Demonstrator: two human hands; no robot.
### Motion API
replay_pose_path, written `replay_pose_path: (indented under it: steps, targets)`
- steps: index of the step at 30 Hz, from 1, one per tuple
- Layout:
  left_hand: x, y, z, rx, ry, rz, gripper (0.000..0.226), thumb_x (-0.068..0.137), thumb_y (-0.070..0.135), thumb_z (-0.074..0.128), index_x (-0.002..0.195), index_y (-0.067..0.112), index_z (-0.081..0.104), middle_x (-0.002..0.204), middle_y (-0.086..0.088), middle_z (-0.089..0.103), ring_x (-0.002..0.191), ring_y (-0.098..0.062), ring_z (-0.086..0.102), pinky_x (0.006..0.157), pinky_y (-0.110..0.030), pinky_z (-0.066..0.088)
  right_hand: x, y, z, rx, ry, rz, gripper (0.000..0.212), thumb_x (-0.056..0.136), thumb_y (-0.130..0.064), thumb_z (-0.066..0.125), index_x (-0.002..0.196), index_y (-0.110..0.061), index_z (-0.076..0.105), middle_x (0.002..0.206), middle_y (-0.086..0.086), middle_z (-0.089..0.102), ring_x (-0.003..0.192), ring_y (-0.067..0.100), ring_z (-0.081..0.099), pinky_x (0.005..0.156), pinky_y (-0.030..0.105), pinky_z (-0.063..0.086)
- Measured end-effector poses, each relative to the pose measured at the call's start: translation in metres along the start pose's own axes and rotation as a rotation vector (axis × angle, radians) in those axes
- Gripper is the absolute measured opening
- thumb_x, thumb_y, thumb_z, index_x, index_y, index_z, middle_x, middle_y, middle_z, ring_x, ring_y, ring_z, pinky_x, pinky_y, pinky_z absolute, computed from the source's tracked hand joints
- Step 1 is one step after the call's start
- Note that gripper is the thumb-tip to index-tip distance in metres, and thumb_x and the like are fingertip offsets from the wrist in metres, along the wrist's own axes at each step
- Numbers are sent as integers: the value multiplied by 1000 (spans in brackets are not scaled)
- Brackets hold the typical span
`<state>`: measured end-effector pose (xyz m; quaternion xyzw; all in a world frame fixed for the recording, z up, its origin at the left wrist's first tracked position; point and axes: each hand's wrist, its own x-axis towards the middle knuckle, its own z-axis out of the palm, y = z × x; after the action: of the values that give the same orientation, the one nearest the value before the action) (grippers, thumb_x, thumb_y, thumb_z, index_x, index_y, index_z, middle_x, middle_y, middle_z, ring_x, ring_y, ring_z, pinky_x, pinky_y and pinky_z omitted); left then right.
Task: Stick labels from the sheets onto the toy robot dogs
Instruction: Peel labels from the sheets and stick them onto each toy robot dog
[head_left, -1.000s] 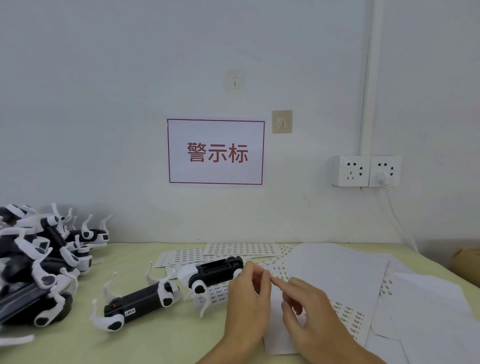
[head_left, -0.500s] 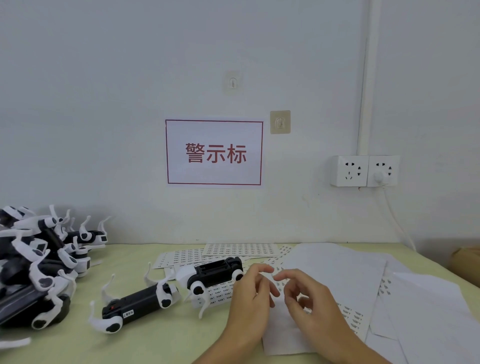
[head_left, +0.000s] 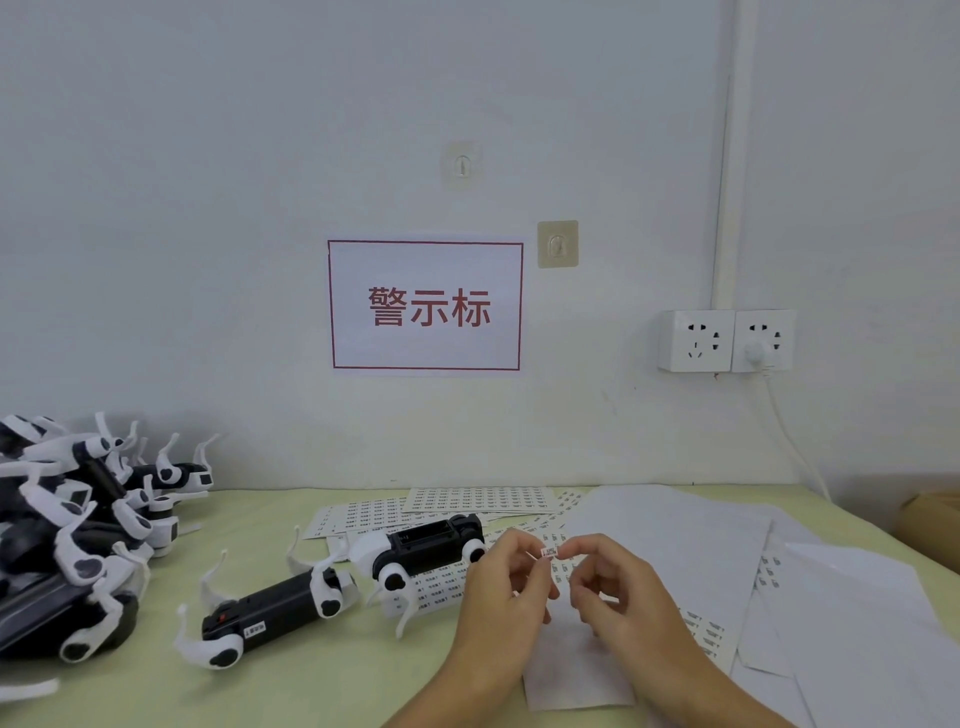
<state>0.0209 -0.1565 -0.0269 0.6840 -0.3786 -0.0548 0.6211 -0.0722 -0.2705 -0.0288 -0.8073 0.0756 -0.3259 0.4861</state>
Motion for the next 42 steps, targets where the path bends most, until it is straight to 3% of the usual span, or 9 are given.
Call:
replay_pose_path:
  steps: [6, 11, 15, 18, 21, 25, 35, 40, 42]
  targets:
    - [1, -2, 2, 24, 19, -5, 12, 100, 18, 56, 88, 15, 60, 68, -1, 67, 56, -10, 59, 49, -19, 42, 1, 1, 2, -42, 61, 14, 31, 90, 2, 58, 93, -26, 68, 64, -3, 61, 61, 6, 54, 66, 27, 47]
    - [3, -4, 2, 39, 37, -8, 14, 99, 18, 57, 85, 16, 60, 69, -1, 67, 56, -10, 58, 50, -23, 43, 4, 5, 2, -62, 159, 24, 24, 90, -3, 64, 92, -26, 68, 66, 1, 64, 58, 5, 56, 64, 17, 47]
    - [3, -5, 4, 89, 4, 24, 14, 97, 16, 59, 84, 20, 62, 72, -4, 67, 59, -12, 57, 61, -38, 52, 3, 3, 3, -52, 153, -11, 21, 89, -8, 68, 89, -29, 69, 68, 0, 65, 63, 10, 58, 62, 20, 47]
    - [3, -6, 6, 122, -8, 61, 13, 96, 14, 60, 84, 18, 64, 76, -9, 67, 63, -22, 59, 68, -45, 54, 2, 3, 3, -67, 160, -32, 20, 88, -10, 69, 85, -30, 69, 65, -1, 63, 61, 9, 56, 58, 21, 44]
    - [3, -7, 6, 148, -15, 88, 12, 94, 11, 59, 84, 17, 64, 76, -8, 67, 64, -28, 61, 65, -42, 52, 3, 2, 3, -82, 164, -29, 21, 88, -9, 70, 80, -28, 71, 66, -2, 65, 59, 4, 55, 56, 15, 44]
    - [3, -8, 6, 160, -21, 88, 14, 93, 10, 59, 82, 19, 62, 75, -7, 67, 59, -15, 56, 63, -43, 51, 3, 1, 3, -107, 168, -34, 25, 86, -6, 71, 73, -28, 70, 64, -4, 65, 57, 3, 55, 54, 15, 44]
    - [4, -8, 5, 120, -52, -1, 20, 89, 5, 58, 93, 24, 61, 80, -7, 69, 65, -14, 60, 70, -42, 55, 4, 2, -1, 11, 90, 36, 38, 86, 4, 64, 74, -31, 74, 71, -3, 70, 65, 6, 62, 58, 17, 47]
    - [4, -4, 1, 28, -83, -93, 19, 89, -6, 51, 95, 8, 62, 75, -5, 70, 58, -13, 59, 50, -19, 44, 5, 3, -6, 130, 12, 103, 42, 88, 8, 58, 86, -28, 78, 68, 1, 63, 64, 11, 58, 54, 21, 42]
    - [3, -2, -1, -3, -85, -118, 19, 89, -7, 51, 96, 6, 62, 73, -4, 69, 57, -13, 59, 48, -20, 42, 5, 3, -6, 134, -12, 103, 41, 88, 7, 58, 88, -29, 78, 69, 2, 62, 65, 12, 57, 54, 24, 43]
